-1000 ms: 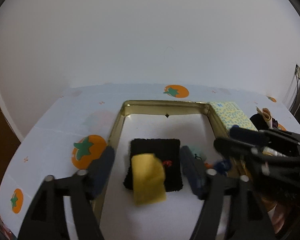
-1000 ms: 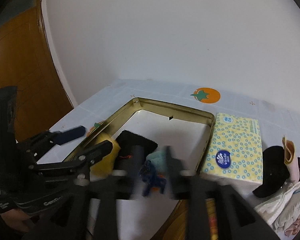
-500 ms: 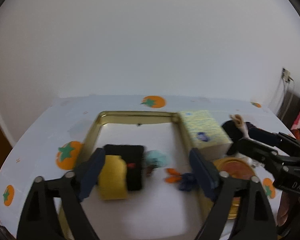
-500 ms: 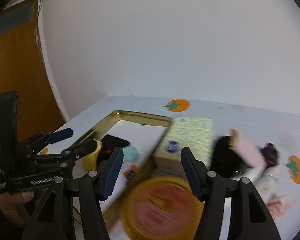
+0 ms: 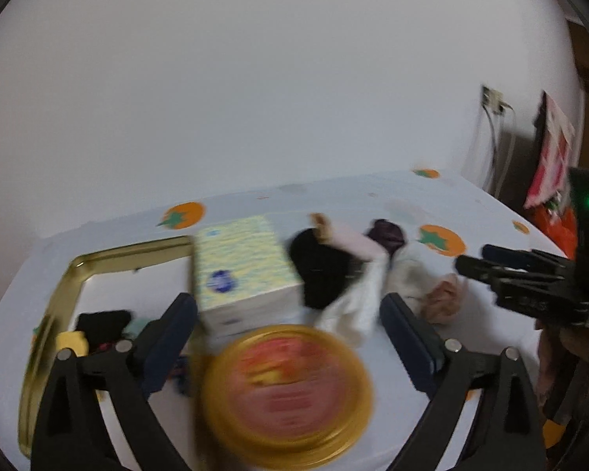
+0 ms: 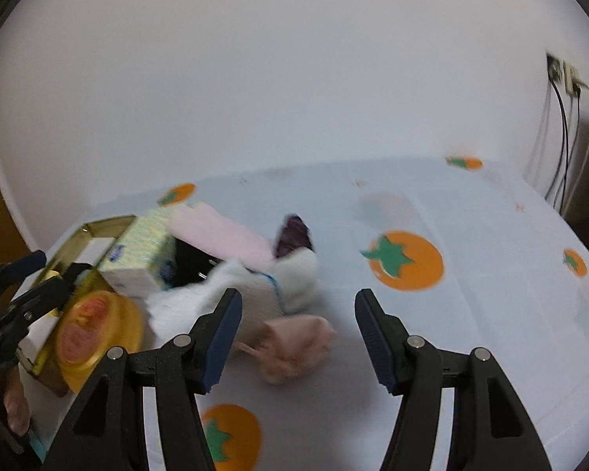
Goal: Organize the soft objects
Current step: 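Grasp the white knit glove with left tool while right grasps peach cloth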
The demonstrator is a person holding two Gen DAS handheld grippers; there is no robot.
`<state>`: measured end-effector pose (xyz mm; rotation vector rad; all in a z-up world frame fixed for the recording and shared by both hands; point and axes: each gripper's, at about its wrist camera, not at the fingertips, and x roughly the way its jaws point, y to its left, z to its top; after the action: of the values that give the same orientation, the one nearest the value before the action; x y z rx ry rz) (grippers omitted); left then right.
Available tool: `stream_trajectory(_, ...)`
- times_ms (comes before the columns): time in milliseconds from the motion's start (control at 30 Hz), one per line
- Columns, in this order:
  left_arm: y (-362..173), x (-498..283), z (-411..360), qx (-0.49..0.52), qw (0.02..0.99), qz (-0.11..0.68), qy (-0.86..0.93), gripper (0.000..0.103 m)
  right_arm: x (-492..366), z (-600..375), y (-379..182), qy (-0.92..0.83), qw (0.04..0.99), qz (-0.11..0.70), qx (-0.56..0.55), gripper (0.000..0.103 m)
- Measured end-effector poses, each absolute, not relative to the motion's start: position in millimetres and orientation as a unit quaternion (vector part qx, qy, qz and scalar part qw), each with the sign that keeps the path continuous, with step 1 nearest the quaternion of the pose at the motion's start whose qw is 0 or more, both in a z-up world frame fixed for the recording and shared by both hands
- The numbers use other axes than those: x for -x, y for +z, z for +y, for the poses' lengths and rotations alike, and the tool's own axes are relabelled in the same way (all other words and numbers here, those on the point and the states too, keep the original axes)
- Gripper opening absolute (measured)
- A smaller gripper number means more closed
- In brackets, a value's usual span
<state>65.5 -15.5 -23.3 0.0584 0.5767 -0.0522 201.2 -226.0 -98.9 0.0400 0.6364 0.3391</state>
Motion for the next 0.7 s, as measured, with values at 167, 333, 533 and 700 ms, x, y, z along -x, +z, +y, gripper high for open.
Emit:
stream_trajectory(167, -29.3, -76.4, -45.7, -0.051, 0.953, 0.295, -0.040, 0.097, -209.4, -232.8, -115.2, 0.176, 0.922, 0.344, -0.025, 0.062)
stream_trajectory(333, -35.6, -84.4, -52.2, -0.053, 0.950, 0.305, -0.045, 0.097, -216.6, -227.9, -124.6, 0.188, 0.914, 0.359, -0.034, 0.062)
stream_trajectory(533, -38.3, -88.3, -53.4, -0.048, 0.948, 0.311, -0.046, 0.097, -223.5, -221.6, -135.4, 0.198, 0.899, 0.389, -0.030, 0.061)
stream_trajectory(700, -36.4, -89.3, -61.8, -0.056, 0.947, 0.310, -0.055, 0.097, -216.1, -225.6, -130.5, 0.201, 0.906, 0.371, -0.034, 0.023)
